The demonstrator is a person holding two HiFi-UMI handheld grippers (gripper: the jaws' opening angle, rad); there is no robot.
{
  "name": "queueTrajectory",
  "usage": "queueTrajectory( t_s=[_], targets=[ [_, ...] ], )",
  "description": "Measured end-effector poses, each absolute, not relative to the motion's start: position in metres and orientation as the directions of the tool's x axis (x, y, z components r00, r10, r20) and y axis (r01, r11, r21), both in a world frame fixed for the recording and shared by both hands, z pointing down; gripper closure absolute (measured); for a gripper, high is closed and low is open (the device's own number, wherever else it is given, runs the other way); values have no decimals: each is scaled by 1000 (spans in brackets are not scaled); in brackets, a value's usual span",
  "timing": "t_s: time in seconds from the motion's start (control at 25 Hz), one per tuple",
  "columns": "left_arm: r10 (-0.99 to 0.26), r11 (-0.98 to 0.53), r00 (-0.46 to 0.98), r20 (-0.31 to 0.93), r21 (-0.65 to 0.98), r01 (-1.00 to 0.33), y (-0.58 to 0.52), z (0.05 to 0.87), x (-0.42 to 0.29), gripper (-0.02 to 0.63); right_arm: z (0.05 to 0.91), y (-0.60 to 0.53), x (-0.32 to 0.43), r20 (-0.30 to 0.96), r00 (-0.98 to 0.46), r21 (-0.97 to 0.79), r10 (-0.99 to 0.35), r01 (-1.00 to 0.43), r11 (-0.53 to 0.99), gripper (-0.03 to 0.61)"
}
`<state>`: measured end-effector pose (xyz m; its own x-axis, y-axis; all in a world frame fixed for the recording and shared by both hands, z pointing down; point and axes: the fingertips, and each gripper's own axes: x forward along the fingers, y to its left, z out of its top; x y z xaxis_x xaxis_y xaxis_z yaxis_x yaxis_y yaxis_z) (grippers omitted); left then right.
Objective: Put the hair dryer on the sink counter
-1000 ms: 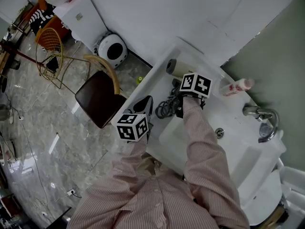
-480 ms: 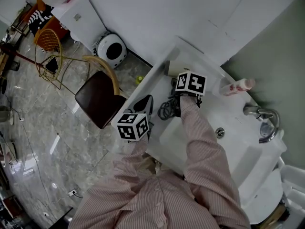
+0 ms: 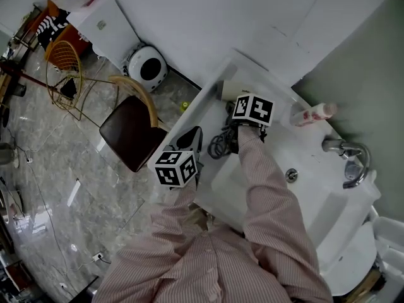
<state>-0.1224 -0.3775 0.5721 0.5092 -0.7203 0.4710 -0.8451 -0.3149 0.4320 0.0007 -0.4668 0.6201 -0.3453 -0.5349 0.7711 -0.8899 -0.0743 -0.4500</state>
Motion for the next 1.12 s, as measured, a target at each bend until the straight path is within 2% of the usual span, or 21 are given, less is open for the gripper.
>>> queueTrajectory(
  t_s=[0.28,0.64,0.84,0.92,1.0,1.12],
  targets=[
    [-723,-323,514,462,432,-842,-375,566,-121,616,607,-464,0,751,-360,-464,-554,-884,-55,379],
    [-740,-351,505,444,385,-853,-364,546,-129,617,576,-443,6,739,-370,-442,-564,-897,10,384],
    [-749,-378,512,420,363,-851,-353,529,-130,617,558,-425,10,716,-379,-424,-586,-903,67,431],
    [-751,-395,523,403,361,-845,-348,521,-128,617,550,-417,12,702,-371,-410,-608,-908,80,523],
    [-753,-410,533,386,357,-839,-343,512,-126,616,540,-408,13,683,-373,-393,-628,-912,115,563],
    [-754,-434,547,364,350,-830,-332,501,-124,617,526,-391,9,642,-412,-402,-646,-899,174,571]
  ],
)
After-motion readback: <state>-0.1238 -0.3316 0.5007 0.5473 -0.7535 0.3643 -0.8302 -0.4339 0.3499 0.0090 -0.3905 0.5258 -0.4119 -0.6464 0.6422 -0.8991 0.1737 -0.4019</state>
